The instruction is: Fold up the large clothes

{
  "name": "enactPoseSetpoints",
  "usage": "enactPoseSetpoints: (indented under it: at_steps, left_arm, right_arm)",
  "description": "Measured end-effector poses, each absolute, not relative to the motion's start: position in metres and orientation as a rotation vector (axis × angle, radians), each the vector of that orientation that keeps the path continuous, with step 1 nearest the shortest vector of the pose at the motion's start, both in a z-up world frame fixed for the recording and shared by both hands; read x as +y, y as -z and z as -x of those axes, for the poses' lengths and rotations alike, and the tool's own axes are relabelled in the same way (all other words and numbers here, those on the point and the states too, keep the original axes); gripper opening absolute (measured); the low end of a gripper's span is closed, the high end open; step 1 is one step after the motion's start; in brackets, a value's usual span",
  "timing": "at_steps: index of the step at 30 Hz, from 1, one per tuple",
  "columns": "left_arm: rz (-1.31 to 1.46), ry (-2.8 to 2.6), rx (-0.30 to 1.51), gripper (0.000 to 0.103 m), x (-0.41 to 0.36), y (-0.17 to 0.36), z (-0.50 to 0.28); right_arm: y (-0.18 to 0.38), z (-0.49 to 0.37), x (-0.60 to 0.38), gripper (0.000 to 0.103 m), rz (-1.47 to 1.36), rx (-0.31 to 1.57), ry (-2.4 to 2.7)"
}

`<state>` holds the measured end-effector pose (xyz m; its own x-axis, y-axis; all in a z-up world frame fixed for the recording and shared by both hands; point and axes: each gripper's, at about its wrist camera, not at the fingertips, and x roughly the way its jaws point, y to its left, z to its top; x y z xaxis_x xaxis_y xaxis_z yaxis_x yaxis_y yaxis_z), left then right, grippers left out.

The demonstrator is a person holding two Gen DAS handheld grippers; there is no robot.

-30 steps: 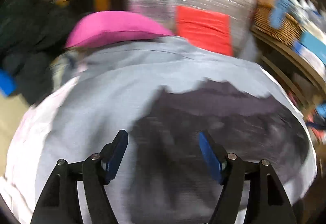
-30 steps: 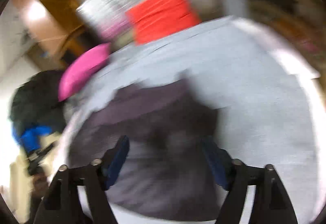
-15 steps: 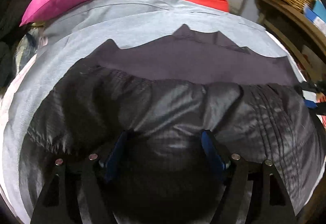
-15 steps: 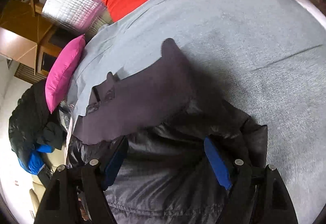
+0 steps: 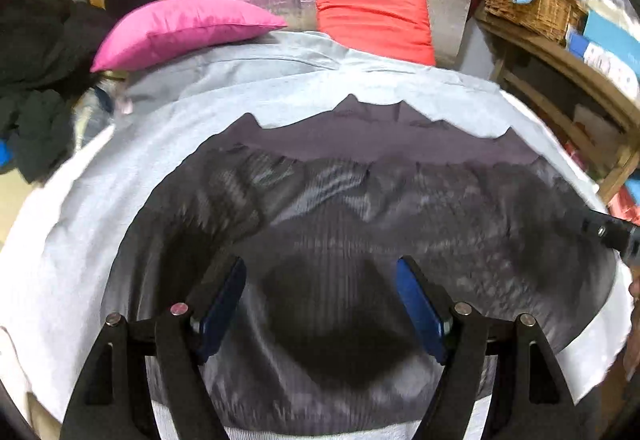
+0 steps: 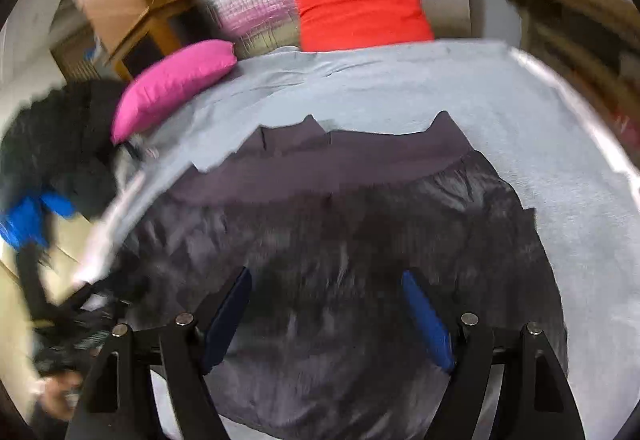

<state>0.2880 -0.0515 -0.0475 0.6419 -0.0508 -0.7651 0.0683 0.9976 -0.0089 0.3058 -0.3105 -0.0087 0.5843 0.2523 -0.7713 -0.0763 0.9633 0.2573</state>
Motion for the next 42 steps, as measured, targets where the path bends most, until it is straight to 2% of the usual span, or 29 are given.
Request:
enactPoseSetpoints:
  at_steps: [4, 7, 15, 20, 26, 29, 32, 34, 39, 42]
  left_arm:
    - [-0.087, 0.028, 0.906, 0.082, -0.06, 0.078, -0.287]
    - [-0.104, 0.019, 0.892, 0.081, -0.063, 0.072, -0.283]
    - [-0.061, -0.084, 0.751, 0.081, -0.019, 0.045, -0.247]
    - [-0.015, -0.147, 0.849, 0.084, 0.014, 0.08, -0.255]
    - [0.015, -0.178, 0.78, 0.084, 0.029, 0.05, -0.238]
    - [0.021, -0.228, 0.825, 0.084, 0.043, 0.06, -0.244]
    - [0.102, -0.221, 0.884, 0.086, 0.06, 0.074, -0.248]
    - [0.133, -0.23, 0.875, 0.086, 0.064, 0.065, -0.244]
    - [0.137, -0.248, 0.795, 0.086, 0.069, 0.044, -0.232]
    - [0.138, -0.295, 0.886, 0.086, 0.078, 0.065, -0.241]
  right_arm:
    - [0.043, -0.295, -0.282, 0.081, -0.028, 0.962, -0.089]
    - [0.06, -0.3, -0.27, 0.084, 0.068, 0.974, -0.044]
    - [0.021, -0.263, -0.28, 0.085, 0.007, 0.852, -0.02]
    - [0.055, -0.266, -0.291, 0.085, -0.004, 0.915, 0.013]
    - [0.029, -0.252, -0.293, 0.085, -0.04, 0.847, 0.012]
    - [0.019, -0.239, -0.309, 0.085, -0.068, 0.793, 0.059]
    - [0.038, -0.245, -0.331, 0.085, -0.105, 0.864, 0.117]
    - [0.045, -0.246, -0.337, 0.085, -0.119, 0.886, 0.099]
    - [0.021, -0.234, -0.335, 0.085, -0.147, 0.821, 0.091]
    - [0.025, -0.225, -0.338, 0.086, -0.141, 0.81, 0.111]
